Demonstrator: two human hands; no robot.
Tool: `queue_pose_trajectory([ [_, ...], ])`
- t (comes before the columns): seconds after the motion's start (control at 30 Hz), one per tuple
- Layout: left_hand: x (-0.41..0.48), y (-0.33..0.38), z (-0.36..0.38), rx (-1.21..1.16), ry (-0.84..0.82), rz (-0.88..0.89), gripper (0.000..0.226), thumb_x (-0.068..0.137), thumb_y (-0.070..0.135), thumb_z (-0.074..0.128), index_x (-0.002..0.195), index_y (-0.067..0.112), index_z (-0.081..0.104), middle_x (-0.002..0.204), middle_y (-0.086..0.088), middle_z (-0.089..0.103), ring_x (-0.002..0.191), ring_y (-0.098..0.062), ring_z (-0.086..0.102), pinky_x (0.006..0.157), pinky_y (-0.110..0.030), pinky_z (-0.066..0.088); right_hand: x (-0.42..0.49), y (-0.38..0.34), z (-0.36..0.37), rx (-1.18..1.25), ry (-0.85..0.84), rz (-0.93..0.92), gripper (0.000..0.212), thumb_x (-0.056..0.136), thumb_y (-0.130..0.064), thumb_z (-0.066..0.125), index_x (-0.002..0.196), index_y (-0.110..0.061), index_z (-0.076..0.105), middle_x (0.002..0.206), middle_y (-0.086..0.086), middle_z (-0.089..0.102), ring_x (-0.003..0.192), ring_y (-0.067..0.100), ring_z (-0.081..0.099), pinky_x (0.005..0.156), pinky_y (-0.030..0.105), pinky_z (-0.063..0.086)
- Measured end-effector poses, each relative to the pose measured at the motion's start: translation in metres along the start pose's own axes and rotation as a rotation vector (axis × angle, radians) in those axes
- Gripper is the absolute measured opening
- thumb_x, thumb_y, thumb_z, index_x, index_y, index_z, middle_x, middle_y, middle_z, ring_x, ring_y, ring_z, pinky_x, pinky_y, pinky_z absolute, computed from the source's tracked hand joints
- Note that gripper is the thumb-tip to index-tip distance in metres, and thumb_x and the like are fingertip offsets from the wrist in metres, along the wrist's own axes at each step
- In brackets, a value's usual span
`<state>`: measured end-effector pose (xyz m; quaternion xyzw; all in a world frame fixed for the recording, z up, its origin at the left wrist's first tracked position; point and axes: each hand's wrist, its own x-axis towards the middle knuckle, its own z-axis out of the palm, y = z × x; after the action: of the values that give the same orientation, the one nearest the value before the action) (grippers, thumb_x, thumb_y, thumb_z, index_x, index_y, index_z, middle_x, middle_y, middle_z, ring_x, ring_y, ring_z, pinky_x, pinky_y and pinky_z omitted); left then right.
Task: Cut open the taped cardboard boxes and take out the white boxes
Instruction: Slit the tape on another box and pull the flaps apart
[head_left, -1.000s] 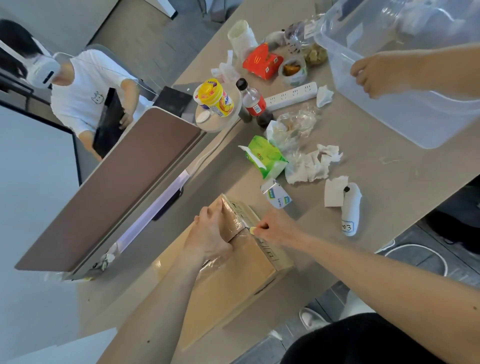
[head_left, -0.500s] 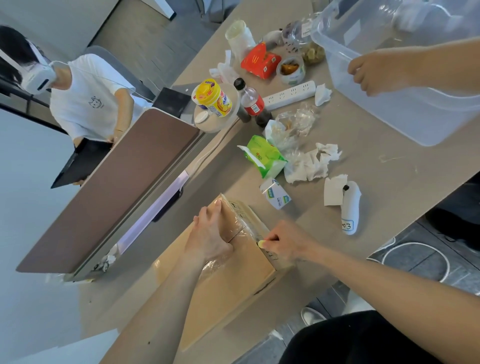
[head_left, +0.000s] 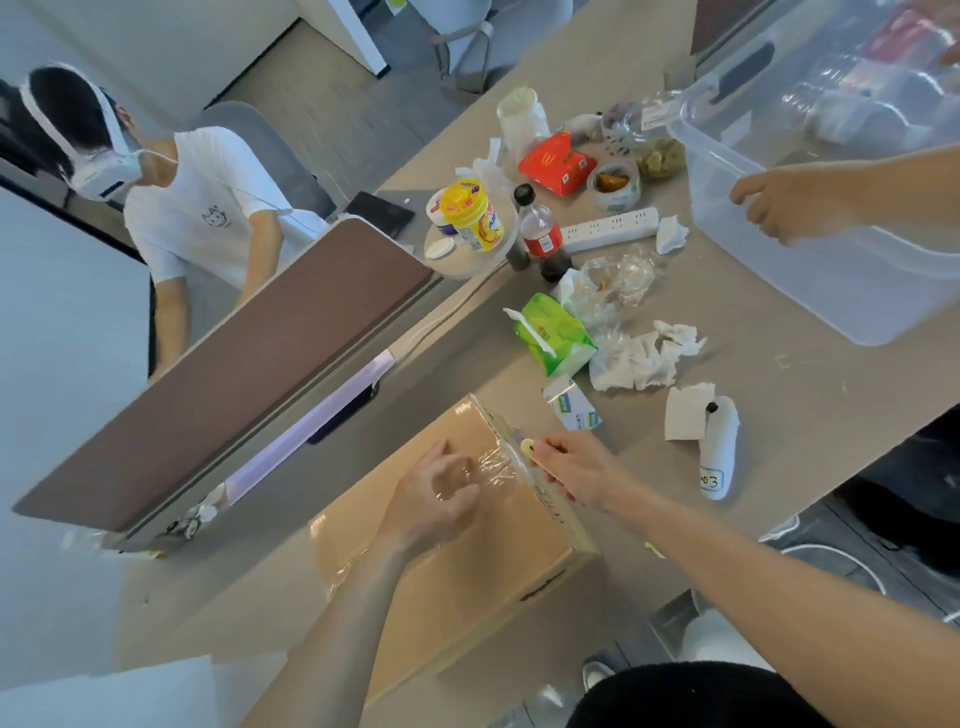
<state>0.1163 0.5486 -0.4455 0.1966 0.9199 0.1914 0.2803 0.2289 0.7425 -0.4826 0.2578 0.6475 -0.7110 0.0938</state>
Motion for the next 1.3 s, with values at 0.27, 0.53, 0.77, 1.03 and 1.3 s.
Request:
queue_pose_trajectory([
  [0.27,-0.026,-0.019,-0.002,-0.527,0.052,0.127,0.016,0.097,0.017,0.063,0.109,0.014,0.074,0.113,-0.002,0.073,0.103,-0.005,0.066,0.088,-0.017,0.05,-0.005,-0.039,0.074,0.172,-0.002,0.071,0.024,0.093,-0.001,0.042,0.097,-0.02,0.057,0.066,0.007,0.051,0.046,0.013,0.041,0.043,0.023,0.027],
  [0.53,-0.058,-0.057,-0.011,-1.091,0.006,0.163,0.024,0.092,0.022,0.064,0.109,0.007,0.071,0.087,-0.005,0.071,0.081,-0.012,0.066,0.073,-0.022,0.055,-0.008,-0.047,0.141,0.205,-0.064,0.115,0.023,0.094,-0.002,0.048,0.113,-0.015,0.051,0.063,0.005,0.059,0.046,0.013,0.049,0.041,0.024,0.034],
  [0.77,-0.068,-0.099,-0.009,-1.298,0.097,0.224,0.046,0.089,0.03,0.069,0.102,-0.014,0.061,0.084,-0.018,0.068,0.078,-0.028,0.06,0.069,-0.029,0.055,-0.008,-0.05,0.185,0.086,-0.146,0.112,0.031,0.086,-0.015,0.061,0.115,-0.007,0.052,0.066,0.006,0.062,0.05,0.016,0.05,0.042,0.025,0.034],
  [1.03,-0.087,-0.161,-0.018,-1.327,0.42,-0.054,0.018,0.096,0.01,0.063,0.086,-0.005,0.067,0.078,-0.011,0.075,0.069,-0.017,0.07,0.065,-0.027,0.056,-0.006,-0.032,0.221,-0.694,-0.038,-0.134,0.023,0.088,-0.038,0.063,0.109,-0.03,0.058,0.102,-0.004,0.064,0.089,0.015,0.063,0.085,0.03,0.052],
  [1.3,-0.099,-0.235,0.004,-1.082,0.524,-0.31,0.035,0.099,0.023,0.057,0.083,-0.006,0.066,0.062,-0.01,0.063,0.045,-0.018,0.06,0.045,-0.029,0.047,-0.021,-0.002,0.241,-1.405,-0.186,-0.229,0.084,0.081,-0.071,0.051,0.152,-0.045,0.014,0.164,-0.01,-0.003,0.151,0.026,-0.005,0.12,0.055,0.008],
])
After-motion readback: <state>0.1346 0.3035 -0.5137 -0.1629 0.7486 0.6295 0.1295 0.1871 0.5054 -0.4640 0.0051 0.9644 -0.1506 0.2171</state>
